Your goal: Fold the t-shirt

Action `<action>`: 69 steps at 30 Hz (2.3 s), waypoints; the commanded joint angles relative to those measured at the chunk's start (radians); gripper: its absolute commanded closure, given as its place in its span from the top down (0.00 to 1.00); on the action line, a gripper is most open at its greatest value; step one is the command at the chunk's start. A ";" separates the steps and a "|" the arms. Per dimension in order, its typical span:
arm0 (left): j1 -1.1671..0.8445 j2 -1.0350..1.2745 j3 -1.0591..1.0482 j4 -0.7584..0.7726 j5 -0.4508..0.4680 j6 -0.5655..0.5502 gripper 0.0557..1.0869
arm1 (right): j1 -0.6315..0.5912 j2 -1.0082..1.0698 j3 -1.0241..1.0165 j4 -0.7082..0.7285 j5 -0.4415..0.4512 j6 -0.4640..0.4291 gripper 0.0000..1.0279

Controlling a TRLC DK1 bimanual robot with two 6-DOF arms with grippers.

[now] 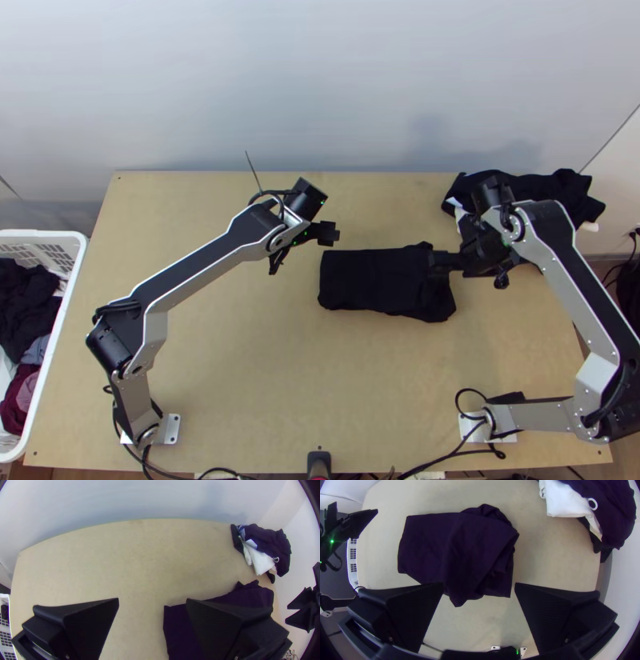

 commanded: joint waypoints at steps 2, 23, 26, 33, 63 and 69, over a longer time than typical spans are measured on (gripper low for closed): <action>-0.001 0.041 0.018 0.004 0.000 0.001 0.95 | 0.121 0.034 0.144 0.001 0.003 0.074 0.96; 0.018 -0.072 -0.087 -0.034 0.000 0.010 0.95 | 0.585 -0.071 -0.227 0.390 0.493 0.028 0.96; 0.029 -0.121 -0.139 -0.036 0.000 0.018 0.95 | 0.638 -0.071 -0.290 0.418 0.505 0.017 0.96; 0.065 -0.224 -0.238 -0.052 0.002 0.027 0.95 | 0.724 0.031 -0.327 0.473 0.503 0.002 0.96; 0.113 -0.304 -0.291 -0.105 0.002 0.041 0.95 | 0.549 0.312 -0.337 0.695 0.494 -0.052 0.95; 0.113 -0.307 -0.294 -0.105 0.002 0.043 0.95 | 0.513 0.338 -0.316 0.725 0.486 -0.061 0.36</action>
